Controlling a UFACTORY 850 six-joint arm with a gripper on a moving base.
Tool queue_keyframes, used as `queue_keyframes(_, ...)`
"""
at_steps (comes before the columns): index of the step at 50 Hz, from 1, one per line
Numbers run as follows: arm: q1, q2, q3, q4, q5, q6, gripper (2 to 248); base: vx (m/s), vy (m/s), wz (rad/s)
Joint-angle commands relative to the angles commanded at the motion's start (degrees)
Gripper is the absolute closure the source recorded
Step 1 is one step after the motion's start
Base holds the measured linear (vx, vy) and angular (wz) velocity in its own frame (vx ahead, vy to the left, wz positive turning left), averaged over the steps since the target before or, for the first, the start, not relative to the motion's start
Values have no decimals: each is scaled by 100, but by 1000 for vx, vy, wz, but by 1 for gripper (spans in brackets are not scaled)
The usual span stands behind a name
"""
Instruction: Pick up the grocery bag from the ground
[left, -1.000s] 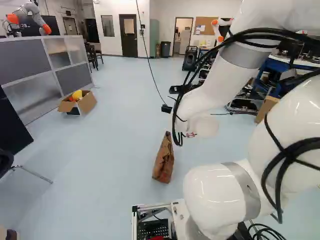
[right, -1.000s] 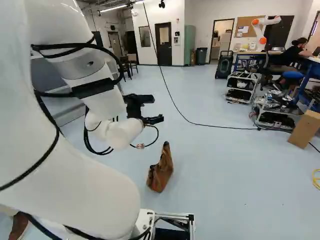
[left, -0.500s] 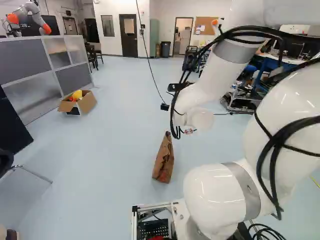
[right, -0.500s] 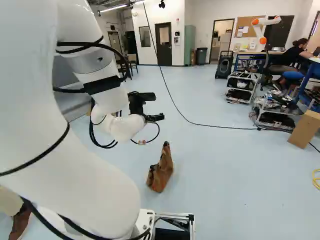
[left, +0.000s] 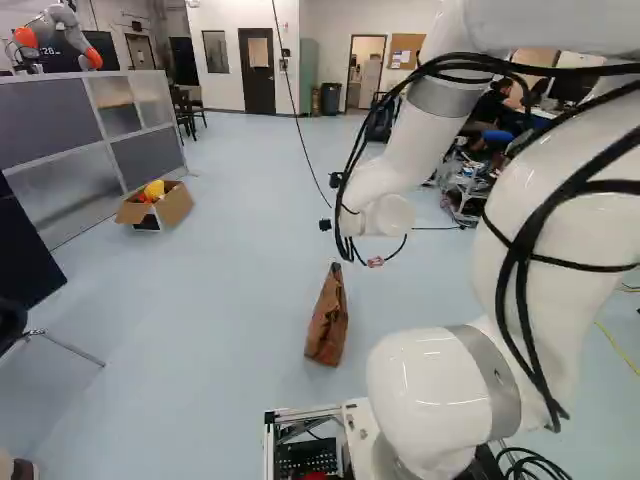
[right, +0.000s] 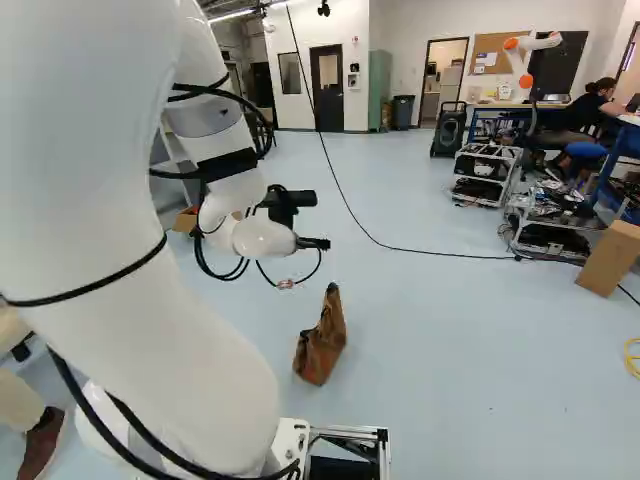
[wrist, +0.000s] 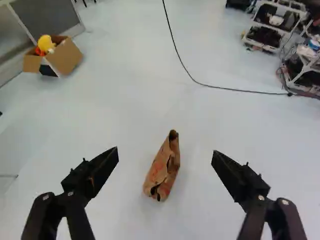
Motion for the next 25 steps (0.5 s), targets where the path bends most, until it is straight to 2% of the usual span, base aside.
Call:
queue_keyframes(8,0,-348,-306,0,-527,0,3,0,0,0)
queue_keyframes(25,0,-1486,-1112,0,-1696,0,3,0,0,0)
